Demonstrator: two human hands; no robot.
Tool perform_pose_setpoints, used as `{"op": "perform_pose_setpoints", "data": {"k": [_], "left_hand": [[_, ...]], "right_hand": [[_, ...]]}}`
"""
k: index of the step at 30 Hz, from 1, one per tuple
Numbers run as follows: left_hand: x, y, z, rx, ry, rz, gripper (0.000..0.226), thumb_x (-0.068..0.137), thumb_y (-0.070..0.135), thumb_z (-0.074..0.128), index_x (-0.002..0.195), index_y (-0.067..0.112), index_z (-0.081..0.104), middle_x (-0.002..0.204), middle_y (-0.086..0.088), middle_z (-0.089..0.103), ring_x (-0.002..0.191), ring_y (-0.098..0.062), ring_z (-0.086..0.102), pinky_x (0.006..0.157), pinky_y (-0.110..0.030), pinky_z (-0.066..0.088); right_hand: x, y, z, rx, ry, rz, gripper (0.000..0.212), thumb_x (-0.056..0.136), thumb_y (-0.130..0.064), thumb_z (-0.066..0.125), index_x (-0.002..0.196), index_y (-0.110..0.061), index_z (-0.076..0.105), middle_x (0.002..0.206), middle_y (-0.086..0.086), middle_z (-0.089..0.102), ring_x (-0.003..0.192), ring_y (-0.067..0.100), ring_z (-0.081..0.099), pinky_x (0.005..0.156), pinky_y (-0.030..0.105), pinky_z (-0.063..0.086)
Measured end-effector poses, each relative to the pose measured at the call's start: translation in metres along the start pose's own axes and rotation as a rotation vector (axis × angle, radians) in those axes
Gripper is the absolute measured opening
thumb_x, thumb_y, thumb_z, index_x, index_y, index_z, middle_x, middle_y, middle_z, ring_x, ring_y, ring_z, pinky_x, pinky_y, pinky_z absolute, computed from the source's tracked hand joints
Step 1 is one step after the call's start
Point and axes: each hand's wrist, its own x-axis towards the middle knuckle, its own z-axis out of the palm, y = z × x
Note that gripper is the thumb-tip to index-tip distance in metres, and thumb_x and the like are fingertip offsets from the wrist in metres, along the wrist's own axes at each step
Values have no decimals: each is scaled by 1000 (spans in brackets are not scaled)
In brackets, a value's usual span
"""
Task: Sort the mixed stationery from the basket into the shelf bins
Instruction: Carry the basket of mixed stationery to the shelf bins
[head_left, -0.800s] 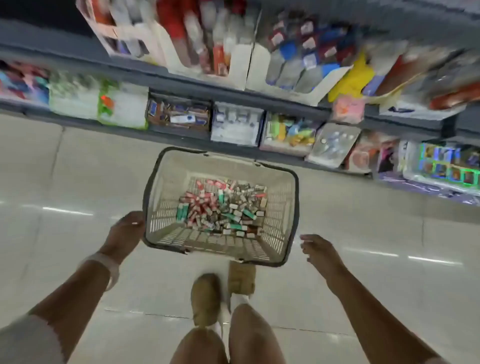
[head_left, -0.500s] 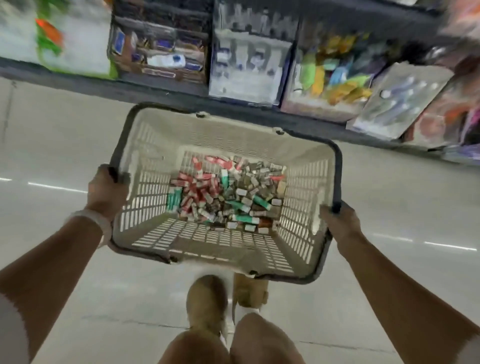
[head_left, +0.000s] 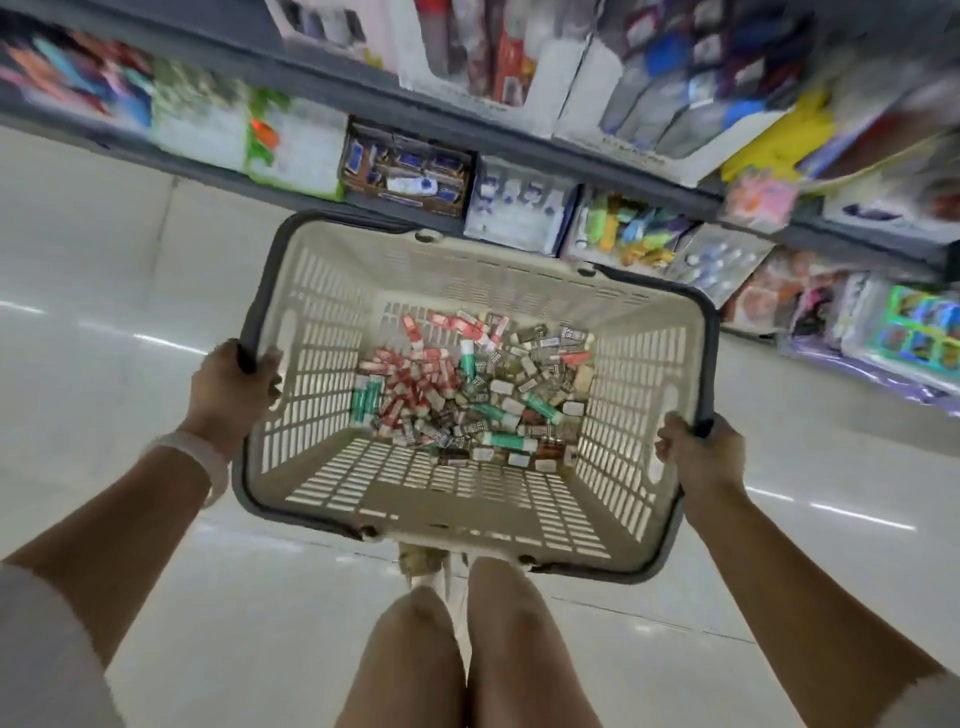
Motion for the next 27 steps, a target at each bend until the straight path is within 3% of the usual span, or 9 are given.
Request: {"op": "perform_pose_setpoints", "data": {"k": [4,5,8,11,13,16,21,23,27], "left_hand": [[-83,34,-103,-79,22,-8,17,89,22,58,81,8,56,61,-3,57,37,-3,54,43,-18,46],[-97,38,-128,-126,5,-26,17,89,19,58,77,8,56,60,-5,56,37,-4,53,42,-18,46],[-131,39,-199,-198,-47,-63,25,88,15,60,64,8,55,53,-9,53,48,-24,50,62,-35,47],[-142,23,-259,-244,-7,-85,27,87,17,60,62,8,55,46,-6,55,47,-23,50,64,-36,46],[-142,2,-294,-278,51,-112,25,87,19,61,65,7,57,40,2,55,47,-21,52,64,-34,48],[-137,-32,-344,-352,141,-157,22,87,21,59,70,7,58,55,-5,57,52,-22,52,64,-34,49],[-115,-89,-434,-399,287,-221,20,87,22,56,71,10,57,58,-5,56,51,-19,53,56,-27,45],[-103,-110,-472,-425,343,-242,21,88,22,56,70,12,55,57,-5,56,50,-19,52,56,-28,46],[-73,-155,-541,-473,417,-277,21,88,23,56,75,6,57,57,-4,56,49,-17,51,50,-27,42]], "right_hand": [[-89,-78,-63,-61,-39,-83,18,86,-15,56,69,-16,52,64,5,57,51,18,52,62,33,43],[-107,-98,-73,-72,-51,-106,14,86,-15,56,72,-14,53,65,6,57,50,17,52,60,32,43],[-158,-147,-84,-126,-83,-214,7,86,-13,54,86,-7,56,62,6,55,36,4,50,46,19,40],[-207,-188,-68,-159,-118,-306,5,85,-8,53,85,-5,57,46,0,52,27,0,43,31,10,30],[-239,-211,-46,-201,-143,-348,8,85,-8,53,84,-2,59,43,-3,53,34,3,46,43,12,38],[-282,-244,3,-197,-205,-386,19,85,-9,54,100,2,59,69,15,56,43,17,48,57,35,45],[-357,-304,104,-267,-277,-515,14,88,-9,55,97,1,59,56,9,56,37,11,49,39,21,41],[-391,-331,146,-305,-319,-574,16,89,-8,54,101,1,59,70,14,57,49,19,52,49,30,47],[-455,-379,231,-332,-413,-642,5,90,-9,52,91,-4,54,64,9,52,47,14,50,53,31,46]]}}
